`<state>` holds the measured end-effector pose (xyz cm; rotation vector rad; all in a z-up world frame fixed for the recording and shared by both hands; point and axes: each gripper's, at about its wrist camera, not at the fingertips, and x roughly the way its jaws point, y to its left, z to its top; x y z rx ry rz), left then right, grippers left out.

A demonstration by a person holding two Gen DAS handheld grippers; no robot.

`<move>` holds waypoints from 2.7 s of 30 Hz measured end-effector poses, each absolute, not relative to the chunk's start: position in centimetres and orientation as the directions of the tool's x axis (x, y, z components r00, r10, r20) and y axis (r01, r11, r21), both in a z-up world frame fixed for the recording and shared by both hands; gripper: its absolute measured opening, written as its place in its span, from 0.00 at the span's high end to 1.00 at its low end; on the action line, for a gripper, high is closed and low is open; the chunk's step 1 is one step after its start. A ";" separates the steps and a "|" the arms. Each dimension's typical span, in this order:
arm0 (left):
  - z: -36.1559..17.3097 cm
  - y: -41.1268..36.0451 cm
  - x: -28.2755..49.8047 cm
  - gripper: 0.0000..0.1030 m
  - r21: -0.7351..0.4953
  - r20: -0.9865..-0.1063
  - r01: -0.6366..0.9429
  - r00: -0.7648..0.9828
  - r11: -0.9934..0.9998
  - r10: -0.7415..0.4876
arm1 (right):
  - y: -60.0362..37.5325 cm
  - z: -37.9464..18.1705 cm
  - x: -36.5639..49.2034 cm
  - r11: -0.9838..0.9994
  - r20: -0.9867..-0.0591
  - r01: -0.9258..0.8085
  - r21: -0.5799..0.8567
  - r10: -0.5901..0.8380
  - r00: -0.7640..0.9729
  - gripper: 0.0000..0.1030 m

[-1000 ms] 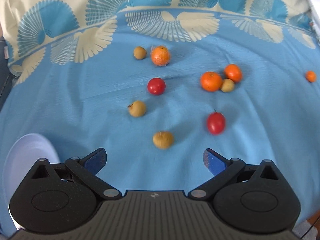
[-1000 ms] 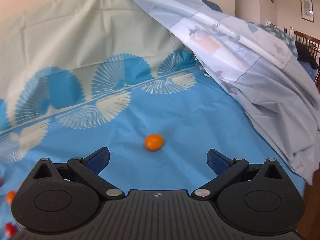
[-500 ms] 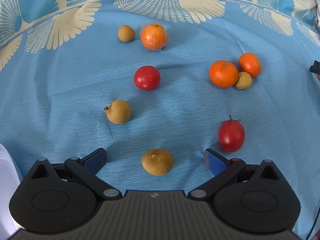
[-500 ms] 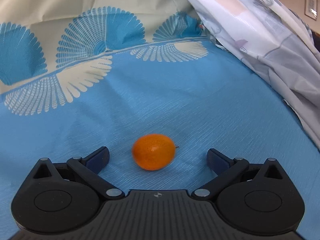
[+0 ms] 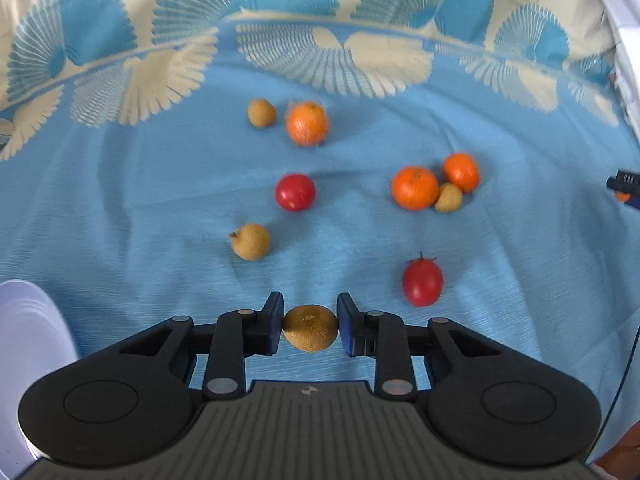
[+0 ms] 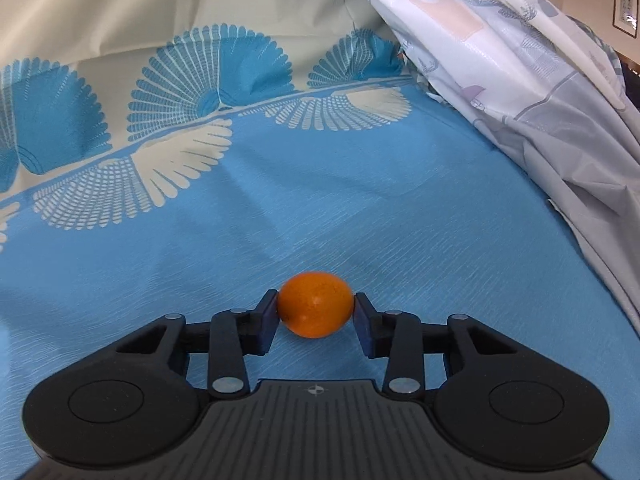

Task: Organize fruits
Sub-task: 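Grasp a mandarin with the right tool while the left tool grasps a longan, then lift the mandarin with the right tool while the left tool lifts the longan, then carry the mandarin over the plate and open the right tool to drop it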

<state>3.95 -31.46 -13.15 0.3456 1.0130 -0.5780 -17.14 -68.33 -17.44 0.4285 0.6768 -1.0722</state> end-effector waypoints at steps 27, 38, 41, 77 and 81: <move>-16.7 -22.8 1.9 0.33 0.043 -0.882 0.563 0.409 0.825 -0.233 | -53.2 -18.0 -17.6 0.598 -0.726 0.801 0.030 -0.538 0.429 0.59; -16.6 -22.7 1.7 0.49 0.035 -0.886 0.579 0.395 0.815 -0.242 | -53.0 -18.1 -17.7 0.598 -0.712 0.801 0.030 -0.550 0.437 0.57; -16.0 -22.9 1.8 0.71 0.010 -0.889 0.572 0.381 0.820 -0.255 | -52.9 -17.8 -17.8 0.600 -0.717 0.799 0.025 -0.546 0.433 0.60; 4.3 9.2 -11.9 0.71 -0.117 -0.727 0.336 0.612 0.934 -0.311 | -8.4 5.4 -23.6 0.994 -0.575 0.043 0.102 0.024 0.818 0.60; 4.3 9.1 -12.1 0.71 -0.123 -0.724 0.343 0.611 0.931 -0.321 | -8.0 5.8 -24.0 0.995 -0.574 0.049 0.082 0.007 0.819 0.60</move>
